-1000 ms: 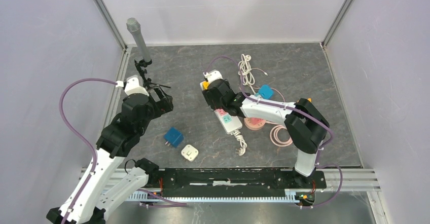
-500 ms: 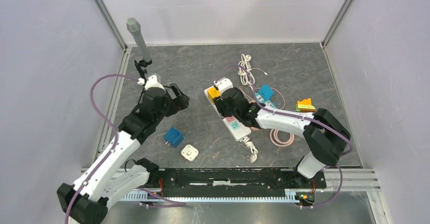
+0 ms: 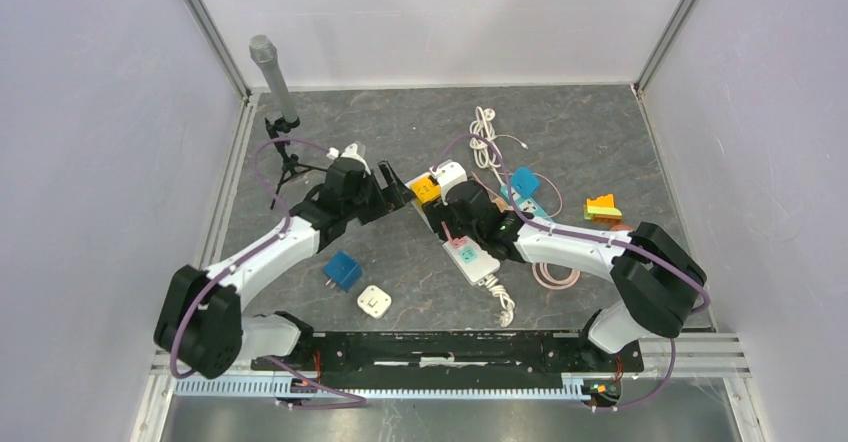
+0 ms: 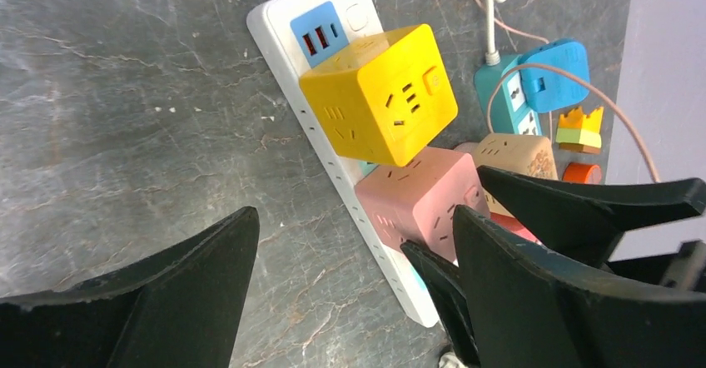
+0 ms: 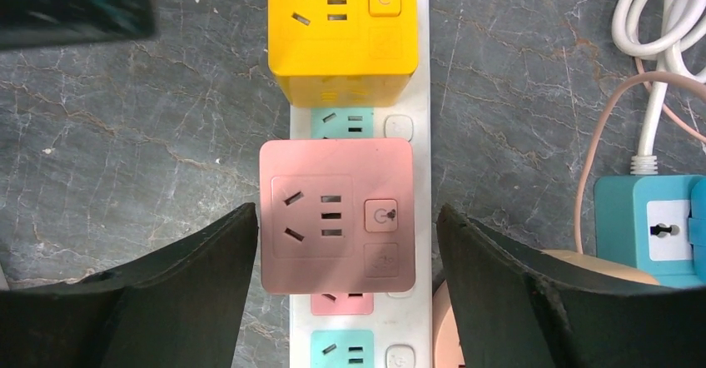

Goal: Pull the plug off the socket

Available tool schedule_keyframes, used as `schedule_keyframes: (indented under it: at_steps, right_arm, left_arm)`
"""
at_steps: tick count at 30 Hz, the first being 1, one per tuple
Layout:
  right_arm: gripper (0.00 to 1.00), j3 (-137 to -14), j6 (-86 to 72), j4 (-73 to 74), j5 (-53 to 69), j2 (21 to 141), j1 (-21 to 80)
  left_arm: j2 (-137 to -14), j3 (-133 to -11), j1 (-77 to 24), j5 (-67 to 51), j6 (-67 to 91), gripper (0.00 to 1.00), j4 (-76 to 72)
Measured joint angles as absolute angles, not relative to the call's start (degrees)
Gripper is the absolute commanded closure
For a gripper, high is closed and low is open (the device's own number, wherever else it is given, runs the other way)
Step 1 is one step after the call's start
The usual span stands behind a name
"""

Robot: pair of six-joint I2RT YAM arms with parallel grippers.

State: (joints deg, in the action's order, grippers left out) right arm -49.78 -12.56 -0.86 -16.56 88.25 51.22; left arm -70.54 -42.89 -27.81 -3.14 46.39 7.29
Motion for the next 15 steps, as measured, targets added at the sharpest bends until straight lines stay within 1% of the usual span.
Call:
schedule_keyframes:
  at_steps: [6,9,11,13,15]
  right_arm:
    - [0.19,-49.80,-11.84,-0.71,-16.49,88.29,51.22]
    - [0.29,-50.15,-11.38,-0.64,-16.10,89.08,51.22]
    - [0.33,-50.52,-11.05,-0.67,-15.11,90.02,51.22]
    - [0.33,-50.54,-11.03,-0.73,-14.31,90.35,51.22]
    - [0.29,-50.54,-11.09,-0.82,-13.74,90.35,51.07]
  left_arm:
    - [-78.43,-44.64,-27.81,-6.22,46.89,0.12,4.27]
    - [-81.58,-45.93,-27.81,-7.29,46.87,0.16,2.94]
    - [-84.18,-47.59,-27.81,-8.36,46.87,0.18,2.46]
    - [-86.65,-49.21,-27.81,-9.58,46.87,0.20,2.26]
    - [-88.42,-50.15,-27.81,-10.44,46.89,0.22,1.76]
